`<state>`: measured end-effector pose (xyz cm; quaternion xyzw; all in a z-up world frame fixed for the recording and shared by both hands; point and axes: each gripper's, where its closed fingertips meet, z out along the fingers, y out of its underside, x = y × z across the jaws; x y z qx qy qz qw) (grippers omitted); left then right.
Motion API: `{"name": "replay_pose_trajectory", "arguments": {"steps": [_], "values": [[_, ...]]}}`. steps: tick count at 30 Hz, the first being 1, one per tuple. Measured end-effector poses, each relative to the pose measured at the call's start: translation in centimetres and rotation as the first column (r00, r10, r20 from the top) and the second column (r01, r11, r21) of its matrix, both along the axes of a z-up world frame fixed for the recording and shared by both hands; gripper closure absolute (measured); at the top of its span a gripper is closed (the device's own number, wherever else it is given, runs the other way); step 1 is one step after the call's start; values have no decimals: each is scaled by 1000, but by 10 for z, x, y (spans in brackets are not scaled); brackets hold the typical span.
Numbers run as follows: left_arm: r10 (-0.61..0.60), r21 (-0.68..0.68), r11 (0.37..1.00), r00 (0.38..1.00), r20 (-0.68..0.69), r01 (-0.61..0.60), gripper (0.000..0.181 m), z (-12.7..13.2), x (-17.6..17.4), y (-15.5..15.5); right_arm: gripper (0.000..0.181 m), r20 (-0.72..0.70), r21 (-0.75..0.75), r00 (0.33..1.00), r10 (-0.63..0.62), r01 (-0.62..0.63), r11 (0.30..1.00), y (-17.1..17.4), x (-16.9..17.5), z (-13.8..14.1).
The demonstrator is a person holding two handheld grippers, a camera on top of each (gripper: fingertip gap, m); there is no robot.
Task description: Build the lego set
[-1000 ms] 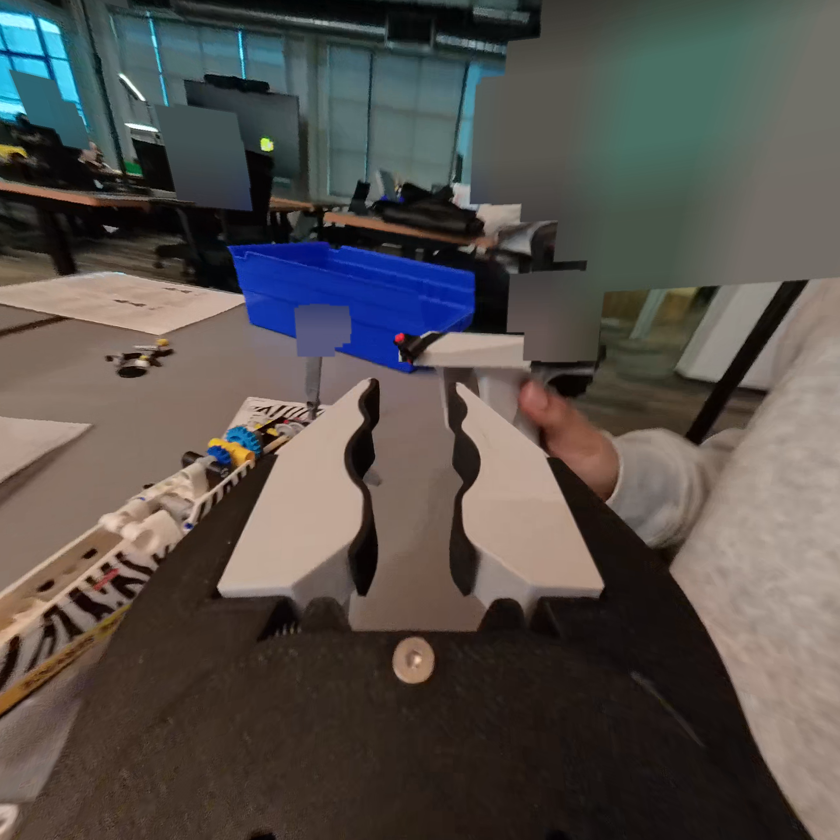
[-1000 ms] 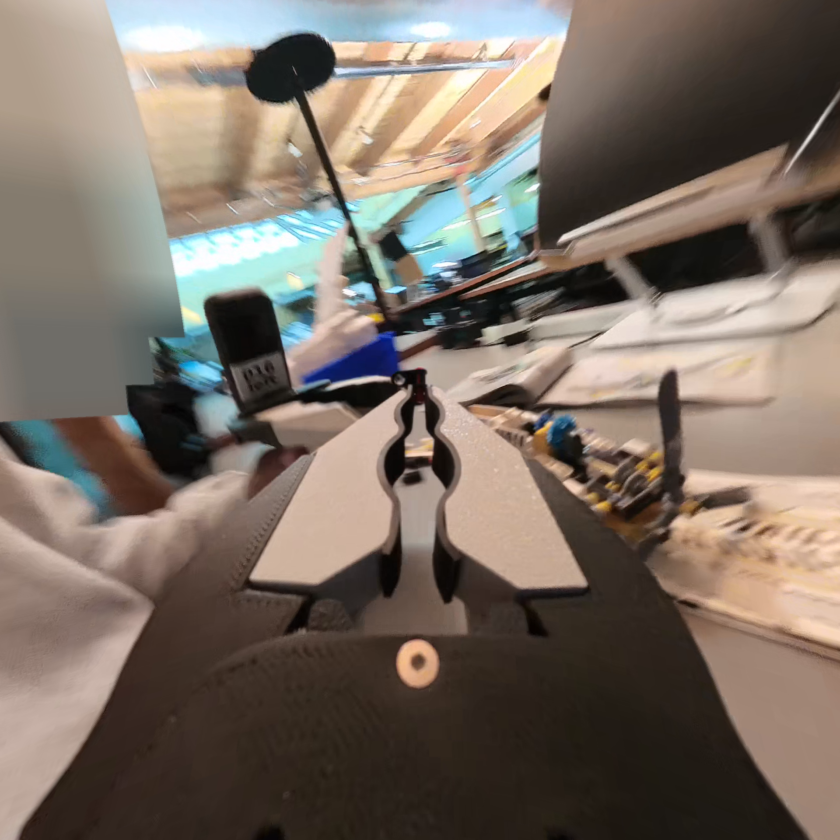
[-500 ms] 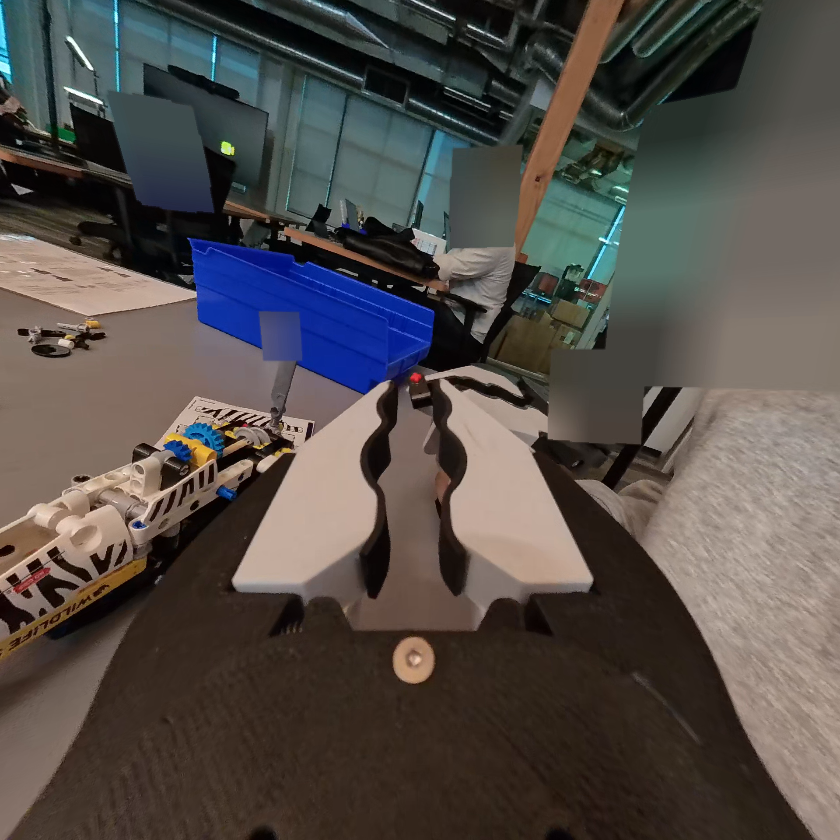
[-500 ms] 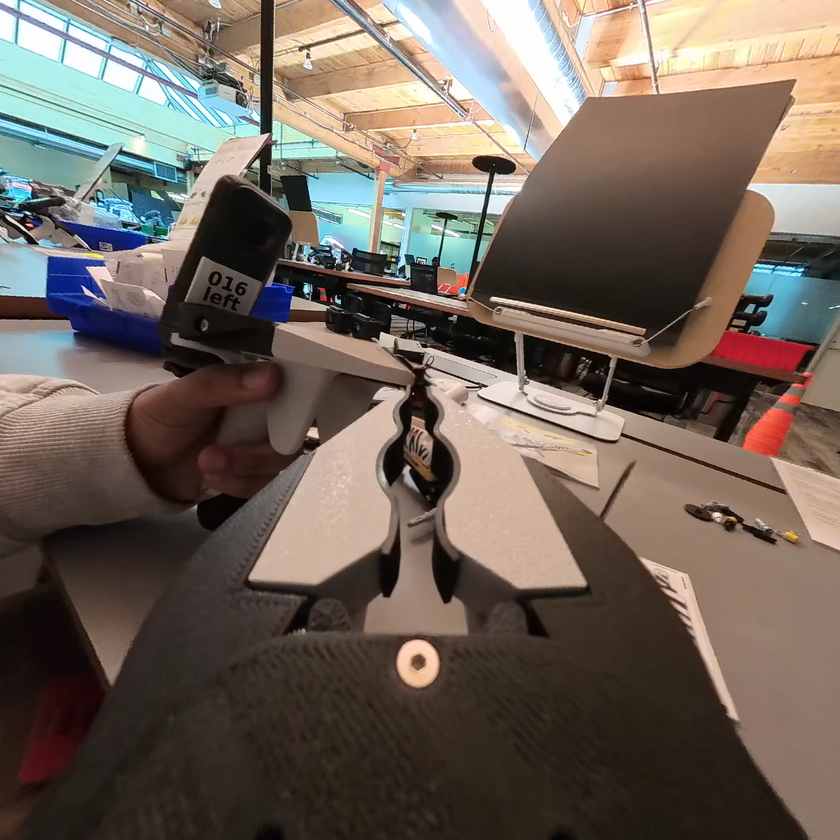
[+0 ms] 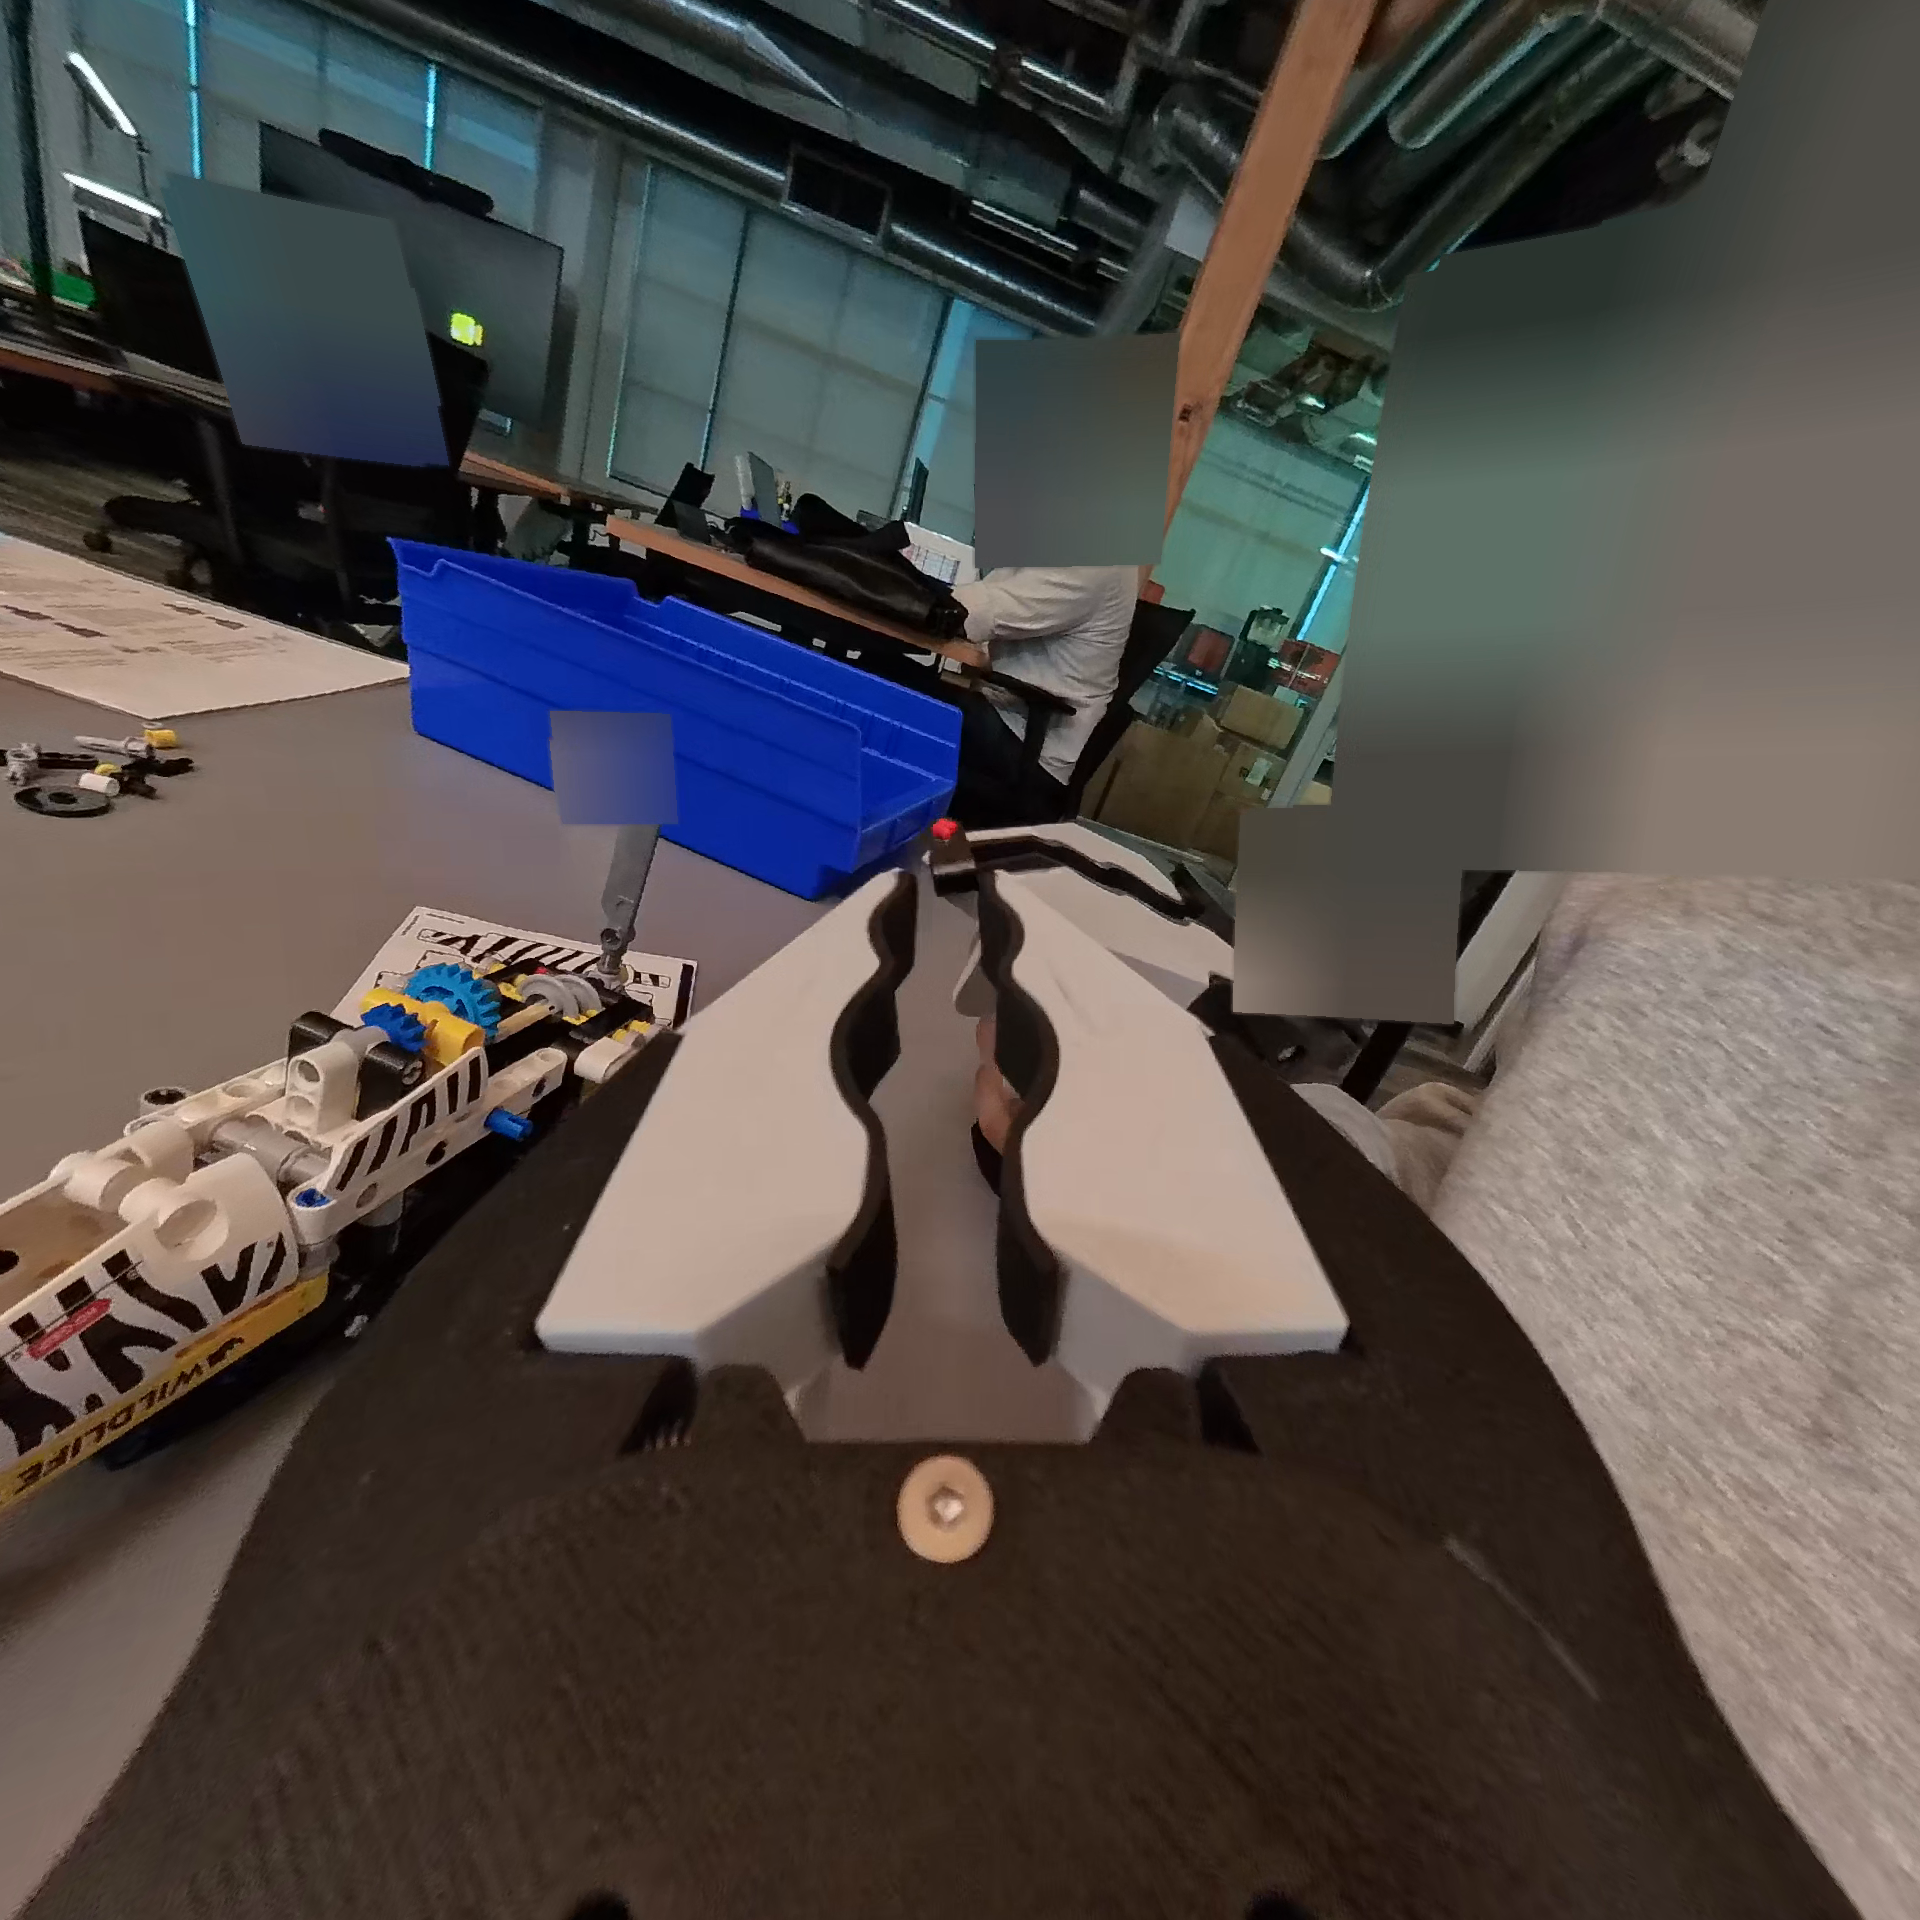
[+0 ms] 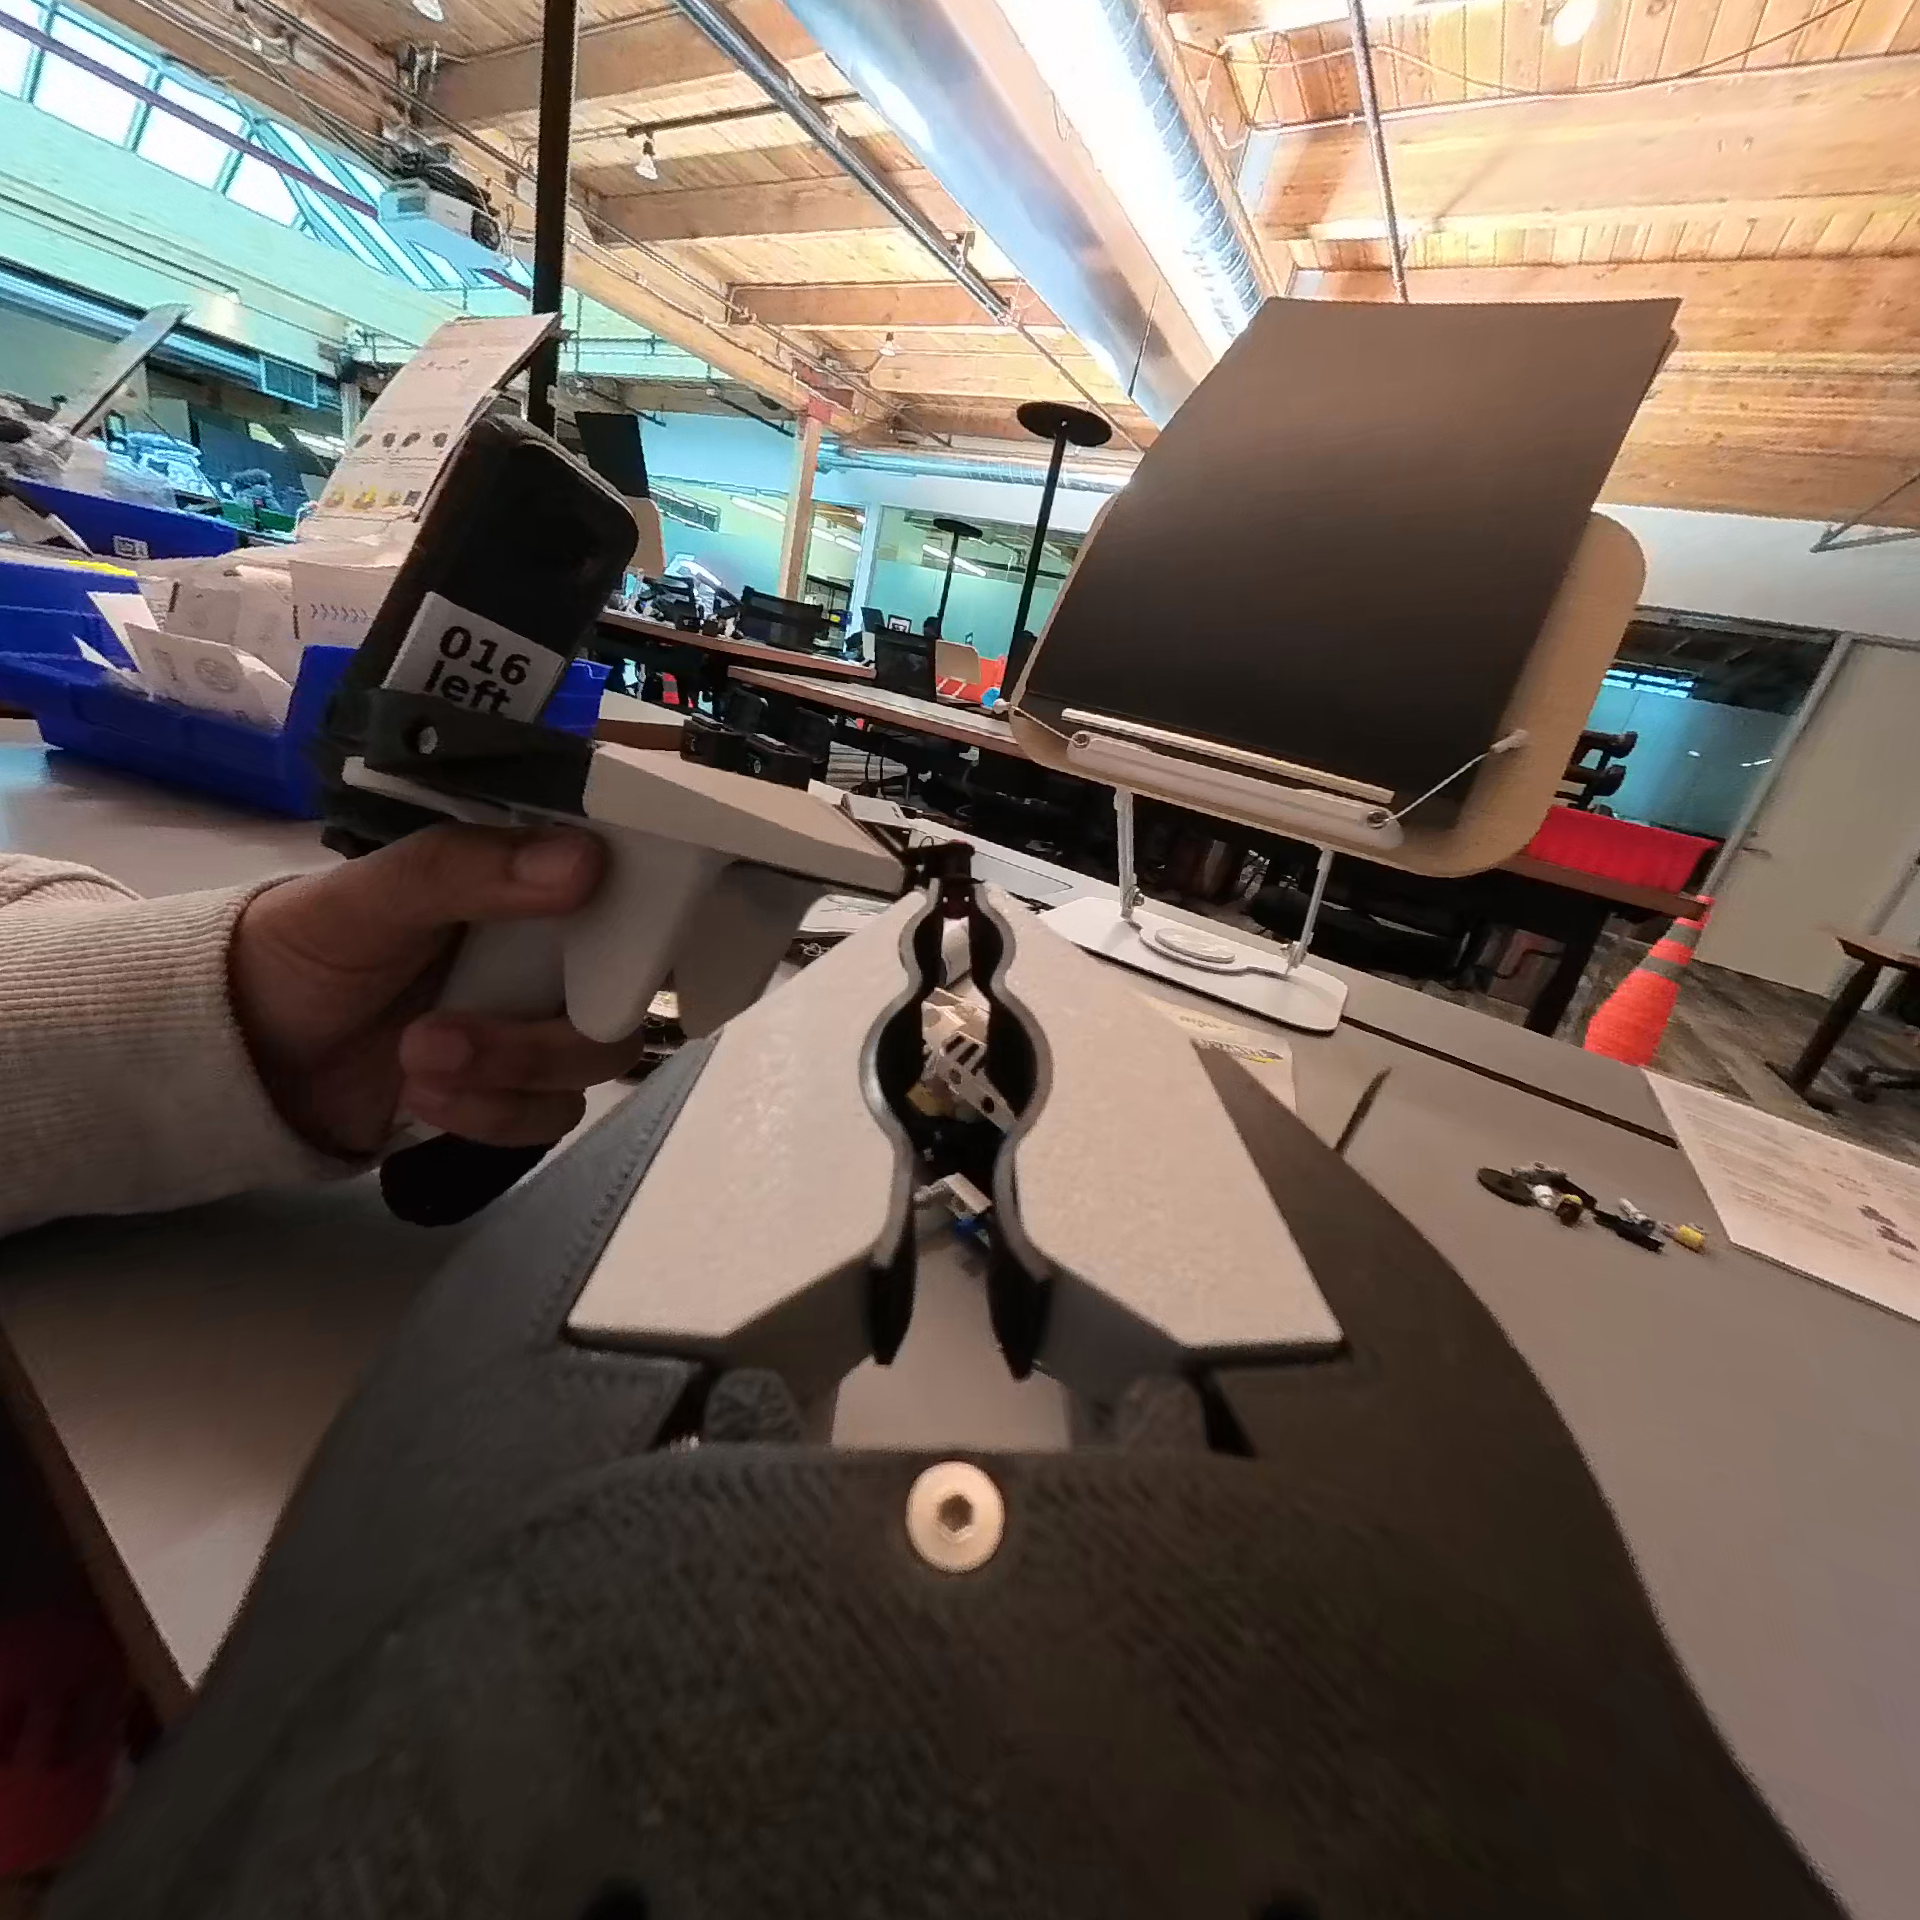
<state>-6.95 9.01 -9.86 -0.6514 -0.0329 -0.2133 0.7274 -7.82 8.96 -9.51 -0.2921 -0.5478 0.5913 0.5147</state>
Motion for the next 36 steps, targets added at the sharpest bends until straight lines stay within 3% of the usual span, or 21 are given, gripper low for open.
{"name": "replay_pose_trajectory", "arguments": {"steps": [3,11,15,17,19,22,25,28,32,36], "values": [[3,2,1000,1000,14,-3,166,0,-2,0,180,-7,20,1000,-2,2,1000,-2,0,0],[-17,1,1000,1000,2,17,175,2,1,-2,180,-15,38,1000,-11,12,999,-3,0,-1],[128,-24,991,978,-163,-134,176,-2,-15,-6,168,-69,-18,996,52,-53,998,-2,11,7],[200,-45,973,925,-321,-226,176,-8,-22,-9,170,-45,-102,989,144,-148,984,0,16,9],[264,-25,948,827,-496,-318,176,-11,-24,-11,170,61,-244,968,245,-224,944,1,12,6],[303,40,923,658,-690,-383,176,-13,-13,-7,157,232,-447,866,443,-310,839,-10,5,-9],[311,93,914,532,-787,-396,176,-14,-3,-3,156,198,-585,815,545,-348,733,-11,6,-7],[319,114,915,521,-792,-387,175,-12,1,-4,165,150,-630,822,549,-348,694,1,6,-3],[325,135,919,518,-791,-370,176,-9,4,-6,162,167,-624,799,578,-368,690,-3,6,-5],[326,156,917,464,-824,-367,176,-10,9,-5,171,153,-628,791,592,-385,676,-5,8,-4]]}}
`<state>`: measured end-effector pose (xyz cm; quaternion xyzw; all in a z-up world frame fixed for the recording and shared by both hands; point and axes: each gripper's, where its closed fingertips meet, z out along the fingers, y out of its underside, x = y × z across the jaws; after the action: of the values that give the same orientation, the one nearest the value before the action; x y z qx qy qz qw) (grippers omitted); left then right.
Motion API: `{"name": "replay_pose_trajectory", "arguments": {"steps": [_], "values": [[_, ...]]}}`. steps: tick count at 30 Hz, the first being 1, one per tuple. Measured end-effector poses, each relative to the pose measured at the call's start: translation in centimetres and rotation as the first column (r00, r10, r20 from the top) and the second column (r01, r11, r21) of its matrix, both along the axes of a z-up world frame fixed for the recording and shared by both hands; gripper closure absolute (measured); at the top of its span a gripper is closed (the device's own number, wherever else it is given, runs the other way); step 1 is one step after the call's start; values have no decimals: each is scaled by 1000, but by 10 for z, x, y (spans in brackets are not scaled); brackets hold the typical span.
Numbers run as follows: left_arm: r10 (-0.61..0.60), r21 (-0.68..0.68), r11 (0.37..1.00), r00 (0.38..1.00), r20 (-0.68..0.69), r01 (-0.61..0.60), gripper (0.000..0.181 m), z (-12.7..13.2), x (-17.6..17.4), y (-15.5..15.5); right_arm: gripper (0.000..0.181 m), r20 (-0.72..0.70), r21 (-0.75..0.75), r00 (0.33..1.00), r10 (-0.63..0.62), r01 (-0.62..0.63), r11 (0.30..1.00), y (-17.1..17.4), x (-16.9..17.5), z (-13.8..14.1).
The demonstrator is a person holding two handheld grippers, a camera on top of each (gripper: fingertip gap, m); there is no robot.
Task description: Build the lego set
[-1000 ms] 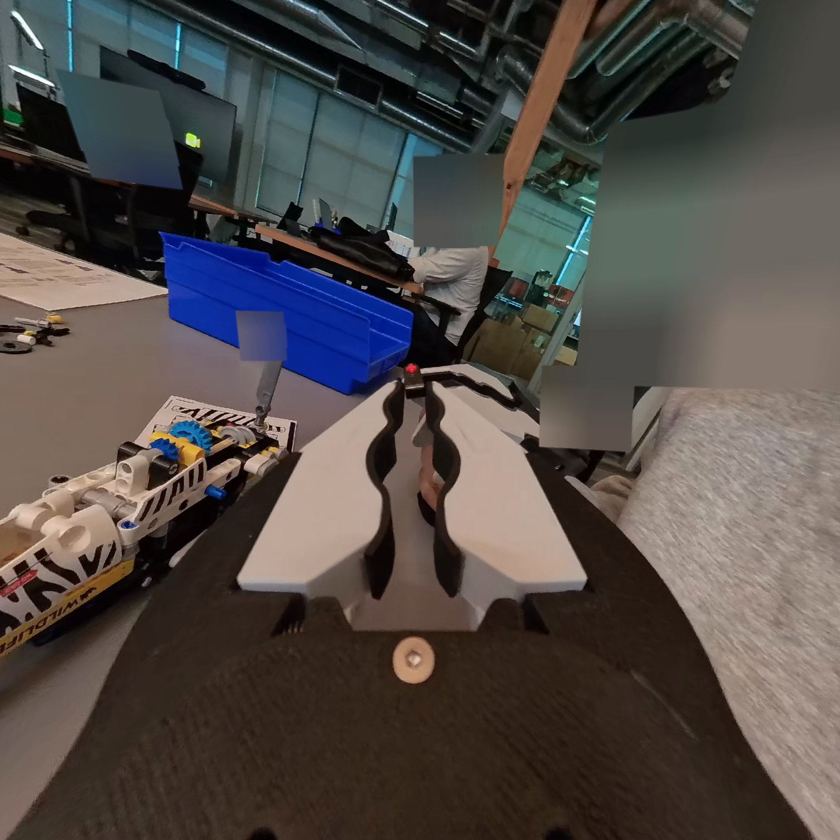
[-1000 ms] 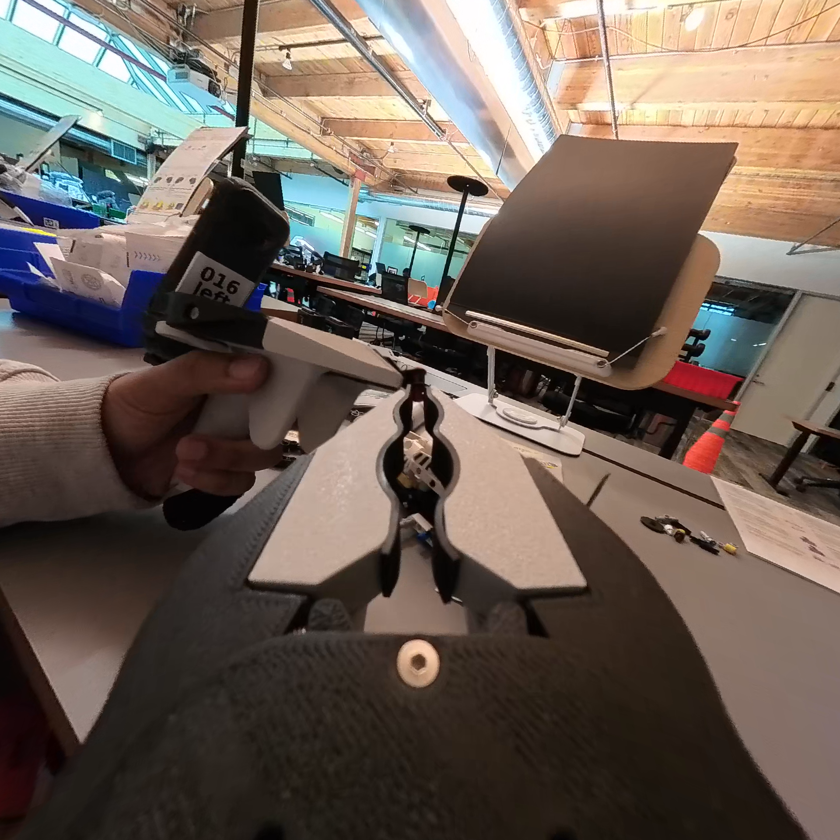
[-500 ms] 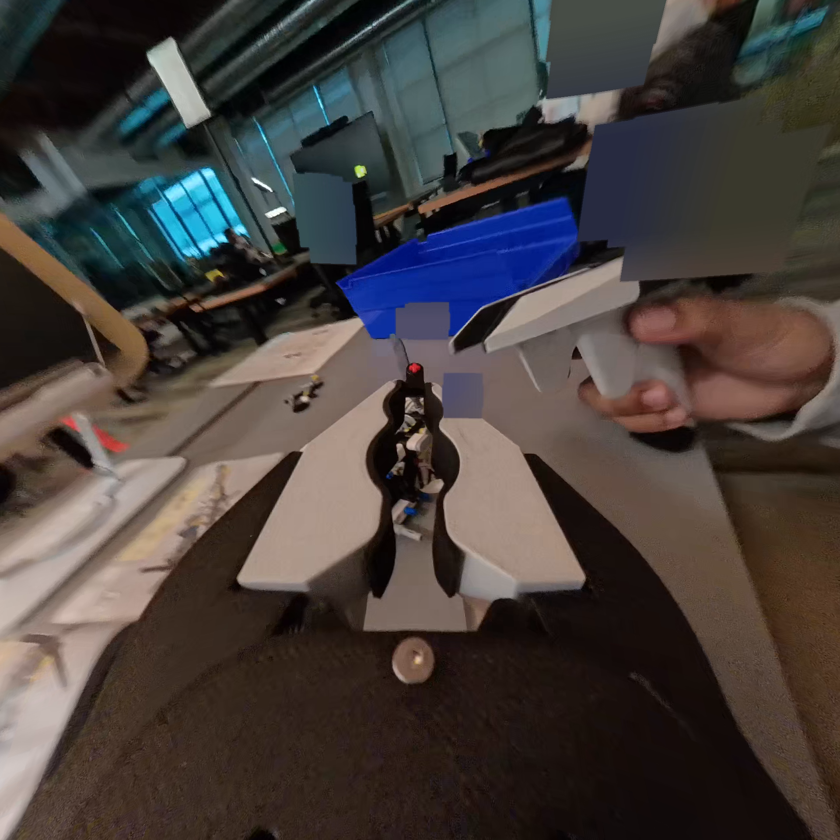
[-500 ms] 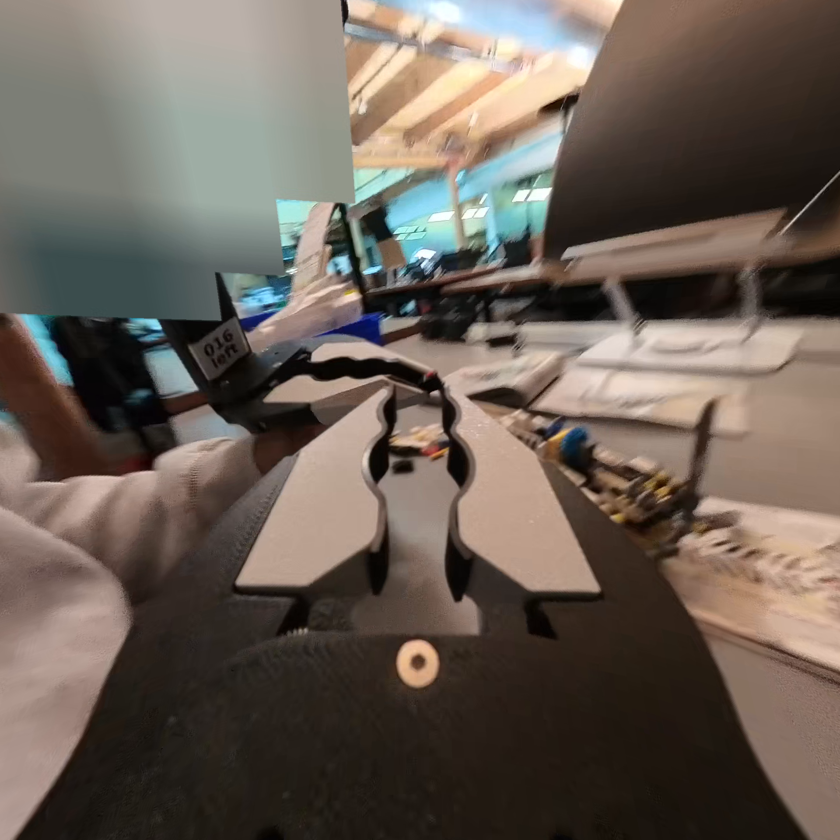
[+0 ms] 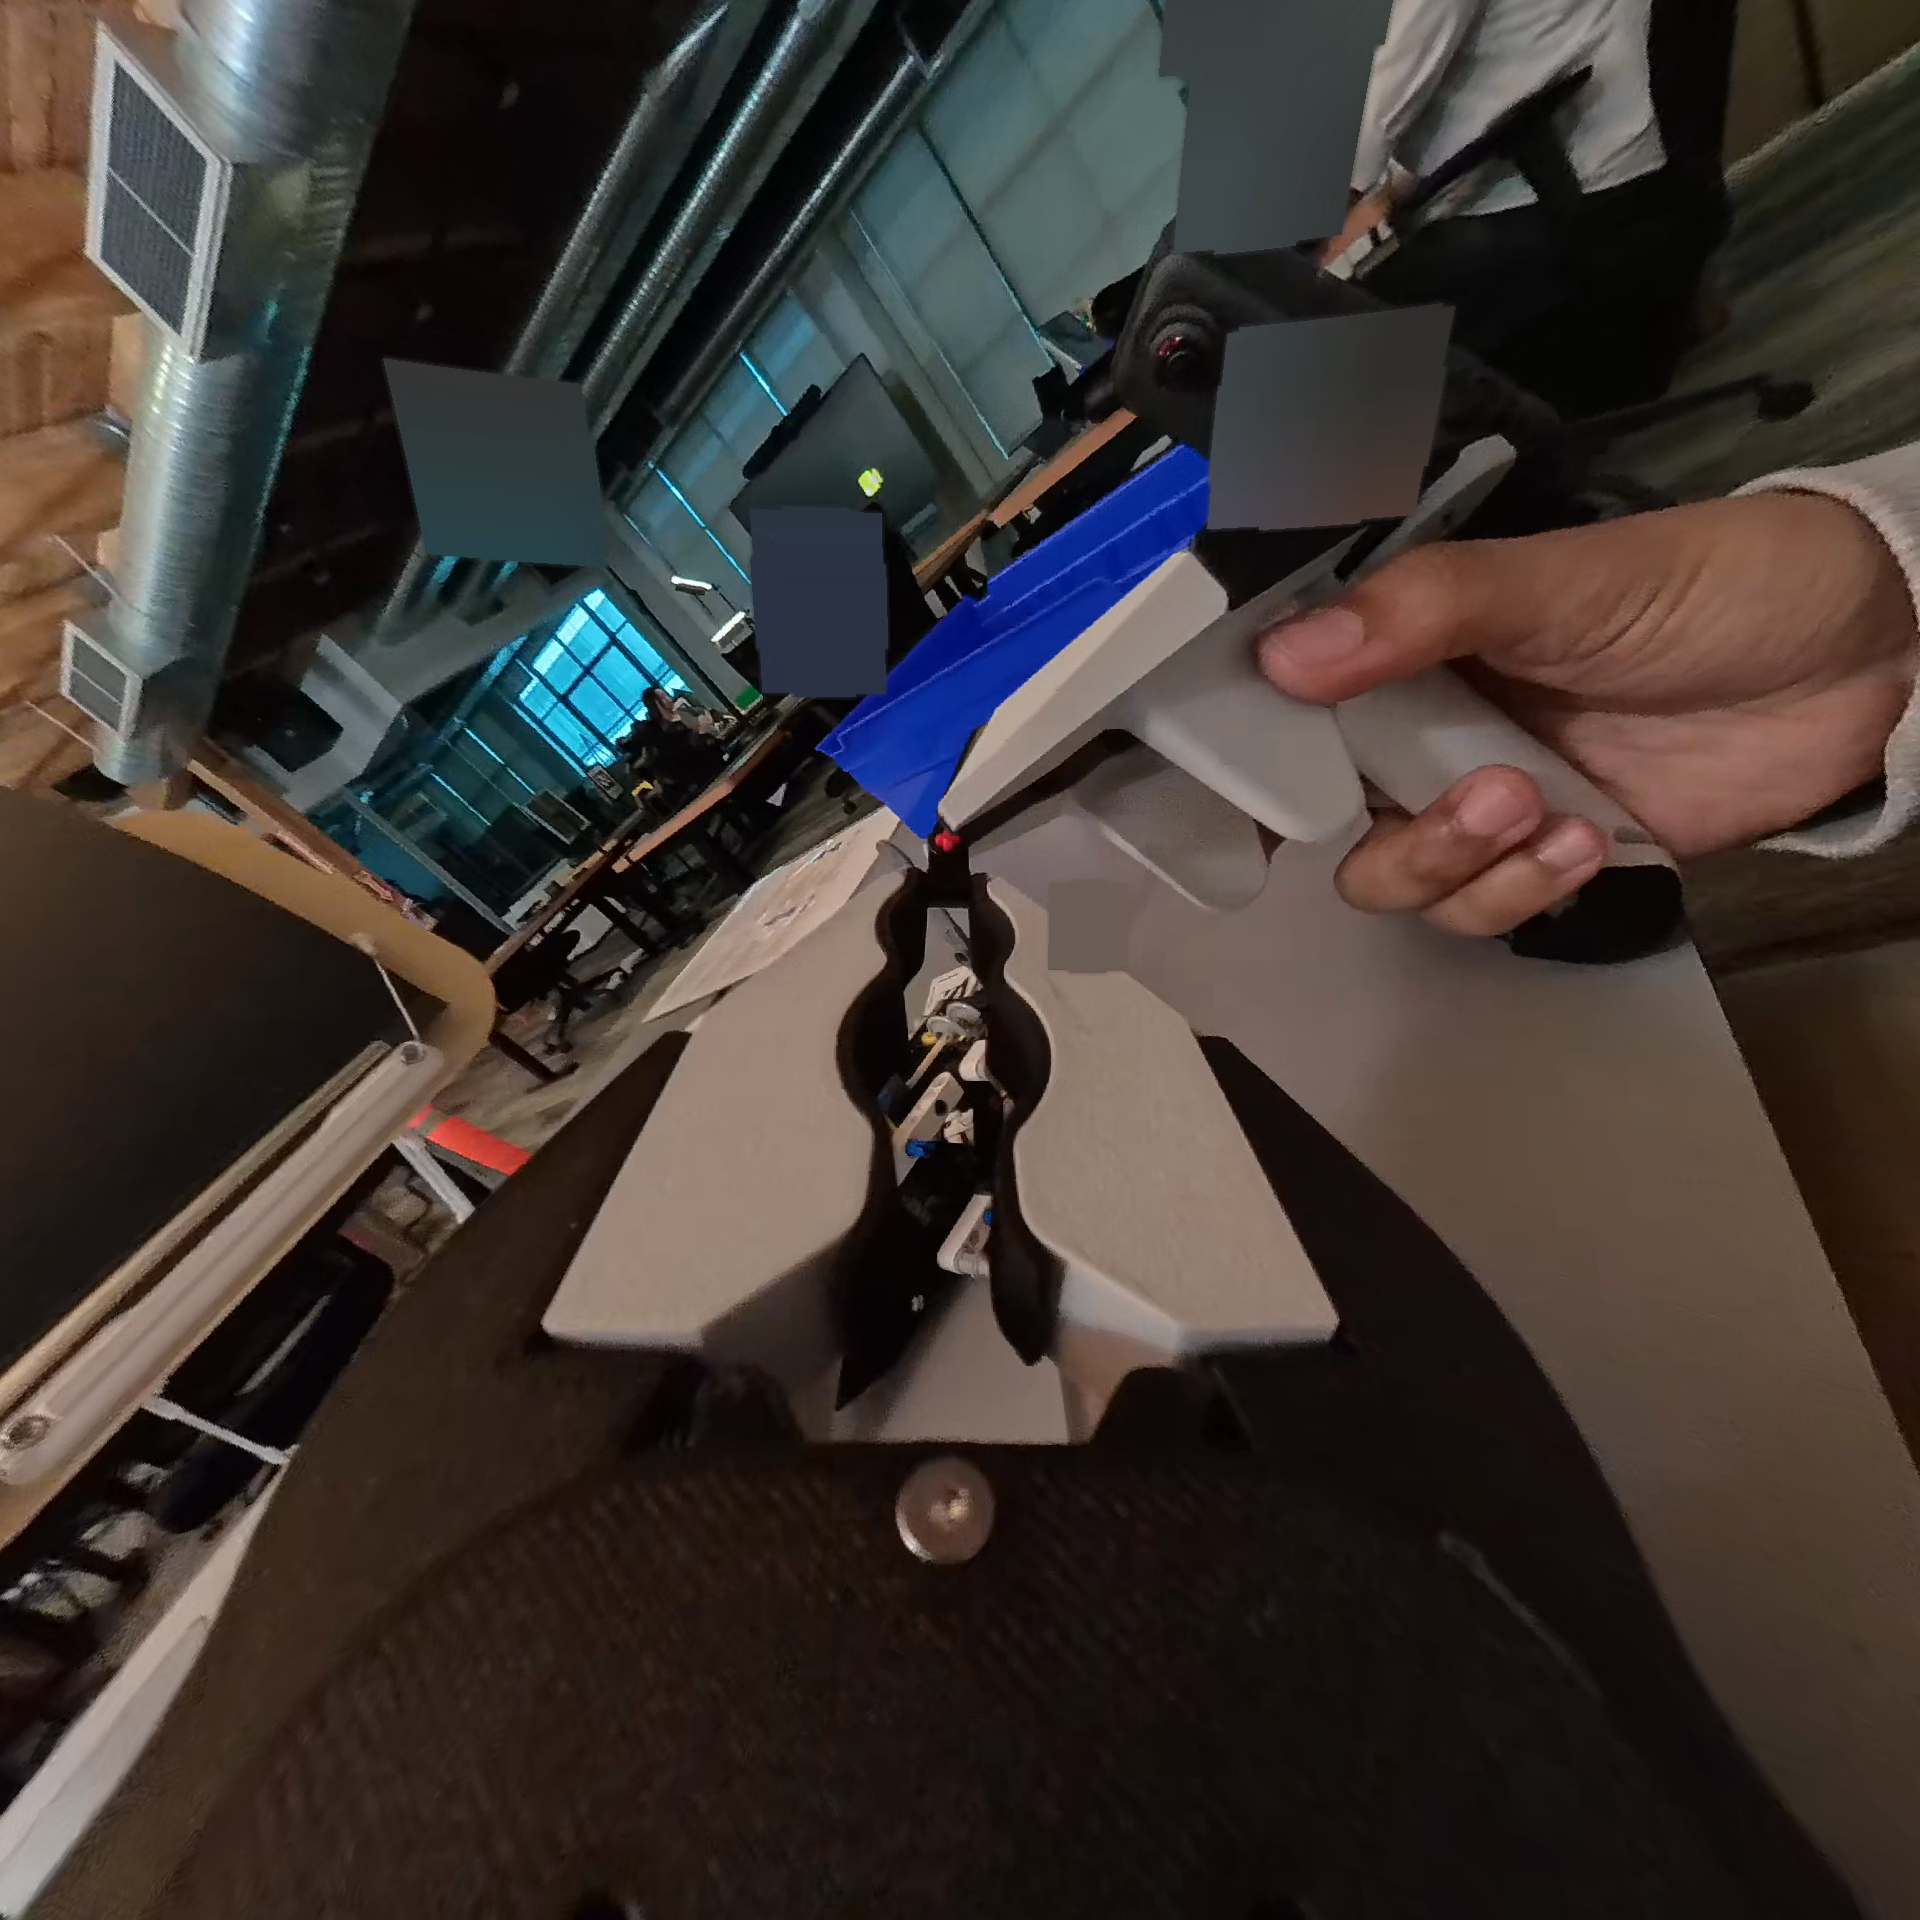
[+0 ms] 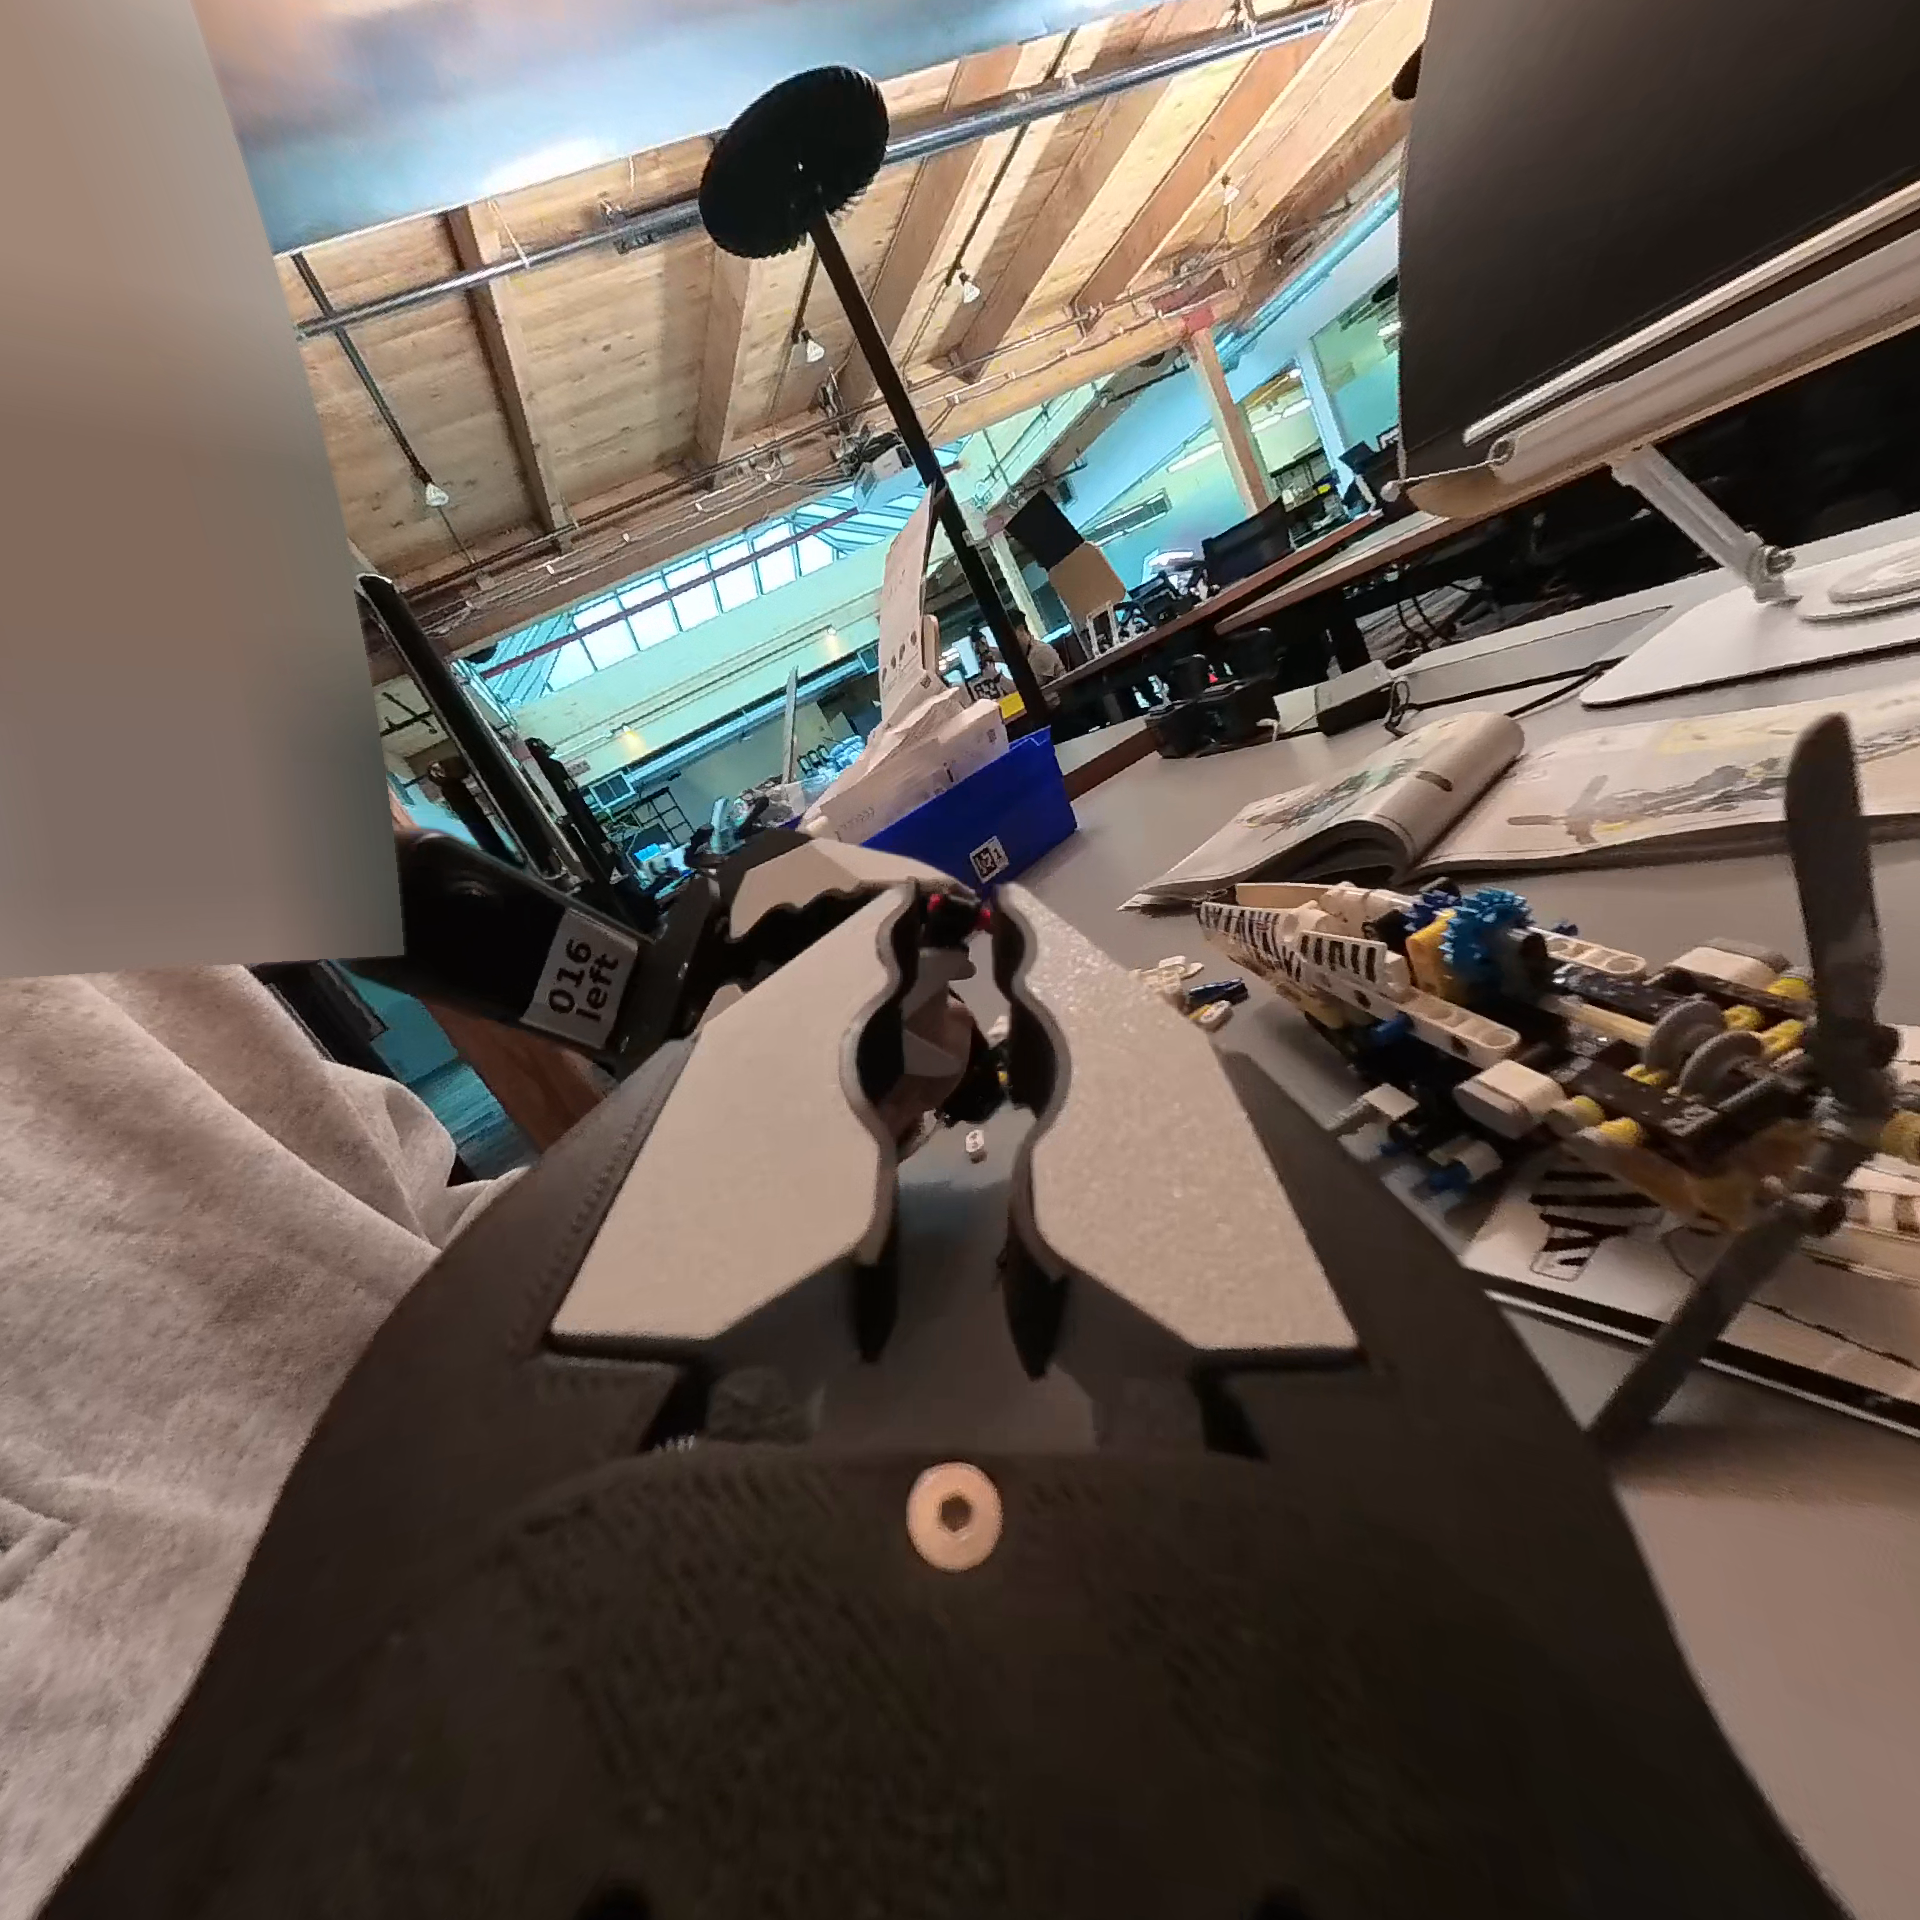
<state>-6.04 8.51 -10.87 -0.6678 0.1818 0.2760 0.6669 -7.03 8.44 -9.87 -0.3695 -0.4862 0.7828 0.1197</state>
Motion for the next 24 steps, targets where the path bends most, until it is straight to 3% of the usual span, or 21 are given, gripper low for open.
{"name": "replay_pose_trajectory", "arguments": {"steps": [5,24], "values": [[33,26,999,995,-95,-31,176,2,3,0,175,0,-37,999,41,-41,998,0,3,1],[31,34,999,995,-96,-28,176,3,5,0,175,14,-71,997,76,-75,995,-1,4,1]]}}
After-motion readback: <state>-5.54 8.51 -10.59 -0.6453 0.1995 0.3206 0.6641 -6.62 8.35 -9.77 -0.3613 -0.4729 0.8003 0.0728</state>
